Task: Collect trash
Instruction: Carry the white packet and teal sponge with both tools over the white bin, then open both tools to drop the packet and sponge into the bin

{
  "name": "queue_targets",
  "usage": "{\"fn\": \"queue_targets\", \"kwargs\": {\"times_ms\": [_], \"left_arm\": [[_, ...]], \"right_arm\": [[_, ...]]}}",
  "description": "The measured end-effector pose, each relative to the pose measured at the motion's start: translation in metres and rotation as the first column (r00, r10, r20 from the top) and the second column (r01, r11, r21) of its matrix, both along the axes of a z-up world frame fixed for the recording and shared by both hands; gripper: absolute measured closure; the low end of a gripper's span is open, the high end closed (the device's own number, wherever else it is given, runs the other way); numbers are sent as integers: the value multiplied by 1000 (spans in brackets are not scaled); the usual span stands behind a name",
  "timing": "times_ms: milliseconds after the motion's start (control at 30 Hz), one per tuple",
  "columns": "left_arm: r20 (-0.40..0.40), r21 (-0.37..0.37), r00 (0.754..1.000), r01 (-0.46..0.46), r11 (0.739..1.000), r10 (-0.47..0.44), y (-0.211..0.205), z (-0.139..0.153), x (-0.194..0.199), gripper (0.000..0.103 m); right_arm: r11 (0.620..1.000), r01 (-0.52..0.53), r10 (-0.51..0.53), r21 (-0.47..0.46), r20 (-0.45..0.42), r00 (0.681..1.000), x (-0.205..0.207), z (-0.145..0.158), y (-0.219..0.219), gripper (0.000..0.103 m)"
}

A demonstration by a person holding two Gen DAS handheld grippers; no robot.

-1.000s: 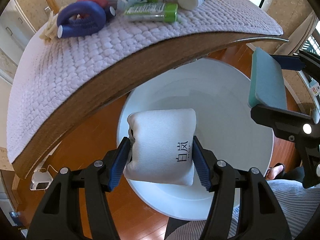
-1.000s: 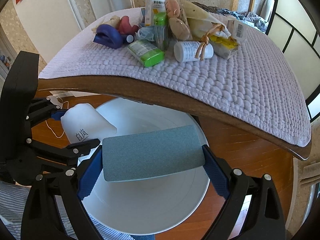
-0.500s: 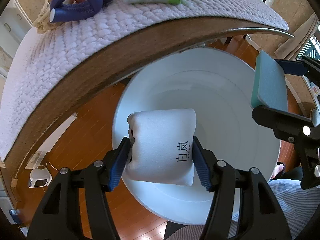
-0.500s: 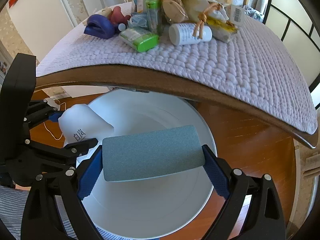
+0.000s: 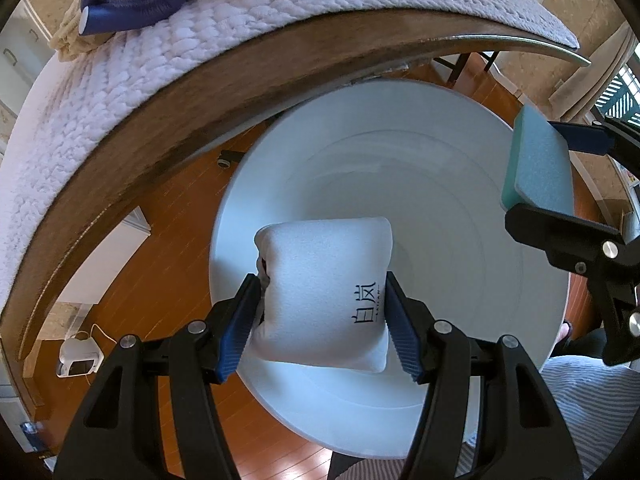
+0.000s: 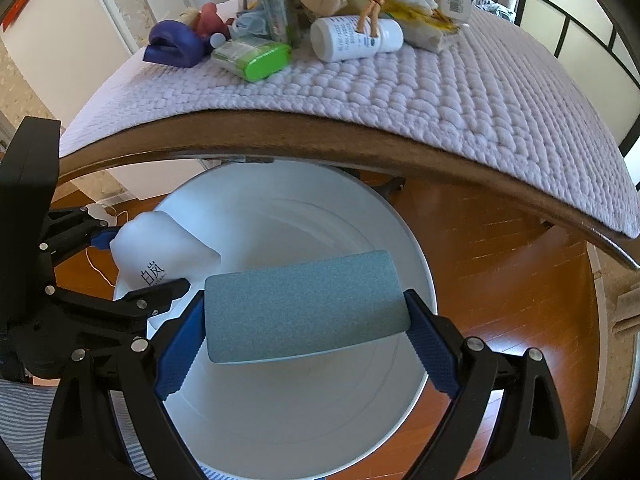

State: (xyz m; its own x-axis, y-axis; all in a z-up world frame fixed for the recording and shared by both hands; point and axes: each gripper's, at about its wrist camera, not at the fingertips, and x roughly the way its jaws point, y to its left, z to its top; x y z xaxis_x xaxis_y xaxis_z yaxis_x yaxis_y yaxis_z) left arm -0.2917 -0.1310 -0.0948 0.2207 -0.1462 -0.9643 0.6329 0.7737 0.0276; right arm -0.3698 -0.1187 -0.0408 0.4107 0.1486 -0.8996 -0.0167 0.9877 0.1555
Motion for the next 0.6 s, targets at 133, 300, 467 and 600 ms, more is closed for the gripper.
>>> {"fn": "queue_targets", "kwargs": {"times_ms": [133, 300, 467, 600], "left_arm": [[21, -4, 1000, 22, 1000, -21, 1, 3, -4, 20], [73, -18, 997, 28, 999, -26, -4, 13, -5, 12], [119, -77, 993, 3, 997, 6, 3, 37, -4, 12], [173, -171, 984, -15, 985, 45, 22, 74, -1, 11]], "right_arm": [[1000, 21, -21, 15, 0, 1000, -5, -5, -9, 11], [998, 48, -48, 30, 10, 999, -10, 0, -23, 10], [998, 65, -65, 7, 97, 993, -14, 26, -32, 10], [995, 96, -100, 34, 189, 977, -13, 60, -50, 9]]}}
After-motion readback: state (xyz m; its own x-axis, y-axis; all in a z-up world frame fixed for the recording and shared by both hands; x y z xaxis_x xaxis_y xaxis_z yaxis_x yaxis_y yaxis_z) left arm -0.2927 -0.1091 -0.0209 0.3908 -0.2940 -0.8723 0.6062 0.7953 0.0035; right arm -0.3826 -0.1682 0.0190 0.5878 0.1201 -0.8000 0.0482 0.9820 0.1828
